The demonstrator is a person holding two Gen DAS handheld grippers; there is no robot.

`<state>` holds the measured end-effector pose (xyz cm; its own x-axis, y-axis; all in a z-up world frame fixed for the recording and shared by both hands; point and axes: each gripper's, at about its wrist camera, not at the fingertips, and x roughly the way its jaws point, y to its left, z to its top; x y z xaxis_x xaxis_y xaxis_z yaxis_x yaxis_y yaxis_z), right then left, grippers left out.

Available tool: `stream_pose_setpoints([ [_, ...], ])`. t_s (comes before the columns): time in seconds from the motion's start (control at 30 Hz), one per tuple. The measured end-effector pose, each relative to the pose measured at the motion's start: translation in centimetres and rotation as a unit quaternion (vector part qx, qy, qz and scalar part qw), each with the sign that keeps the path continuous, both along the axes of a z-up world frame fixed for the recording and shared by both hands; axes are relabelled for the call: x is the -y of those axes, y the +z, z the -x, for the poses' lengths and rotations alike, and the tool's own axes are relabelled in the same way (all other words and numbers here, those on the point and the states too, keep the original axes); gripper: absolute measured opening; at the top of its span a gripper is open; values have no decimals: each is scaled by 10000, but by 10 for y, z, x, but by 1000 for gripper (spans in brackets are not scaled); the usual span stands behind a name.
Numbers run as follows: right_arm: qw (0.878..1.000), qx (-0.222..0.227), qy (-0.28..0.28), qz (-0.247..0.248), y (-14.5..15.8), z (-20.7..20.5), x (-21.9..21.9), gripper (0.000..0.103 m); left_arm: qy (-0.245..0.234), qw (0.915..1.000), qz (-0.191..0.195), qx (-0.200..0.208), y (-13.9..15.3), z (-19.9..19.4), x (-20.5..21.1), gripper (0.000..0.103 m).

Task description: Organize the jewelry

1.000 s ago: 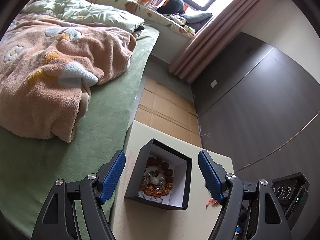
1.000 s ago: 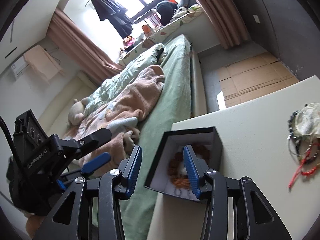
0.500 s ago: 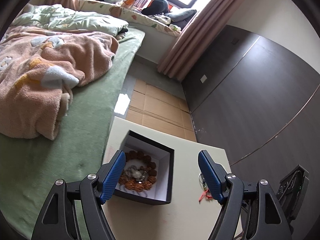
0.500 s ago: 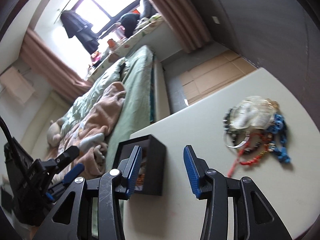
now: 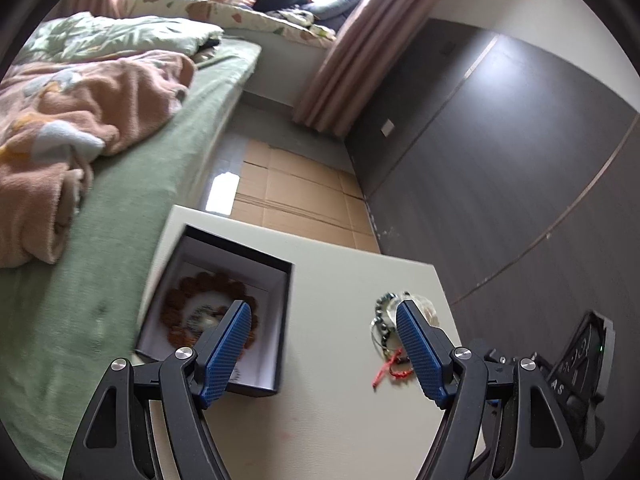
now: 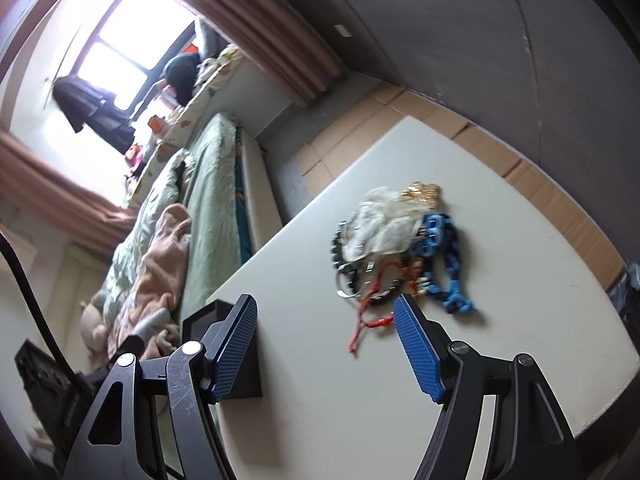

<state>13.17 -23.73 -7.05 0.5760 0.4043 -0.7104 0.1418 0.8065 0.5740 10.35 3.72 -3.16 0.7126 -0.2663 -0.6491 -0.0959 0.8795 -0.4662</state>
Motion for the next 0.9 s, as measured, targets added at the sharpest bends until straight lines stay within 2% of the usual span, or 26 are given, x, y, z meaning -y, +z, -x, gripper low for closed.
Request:
stream_pose_setpoints([
  [0.13,9994,-219,-248,74,-6,-4,14,71,-280,9994,-181,3,-3,-8,22,76],
  [0.27,9985,-409,-342,-148,-14,-8,27,71,-568,9980,-291,-20,-9,-18,44,76],
  [0.4,9968,-569,-489,-271,-20,-10,38,70,-894,9951,-423,-74,-18,-29,66,65],
  [0.53,9943,-781,-557,-466,-29,-14,47,57,-1165,9917,-510,-210,-31,-41,86,50],
  [0.67,9901,-949,-655,-798,-41,-20,59,52,-1422,9873,-649,-278,-43,-52,106,36],
  [0.9,9805,-1100,-1081,-1216,-54,-26,83,50,-1854,9773,-1006,-207,-59,-63,139,28],
])
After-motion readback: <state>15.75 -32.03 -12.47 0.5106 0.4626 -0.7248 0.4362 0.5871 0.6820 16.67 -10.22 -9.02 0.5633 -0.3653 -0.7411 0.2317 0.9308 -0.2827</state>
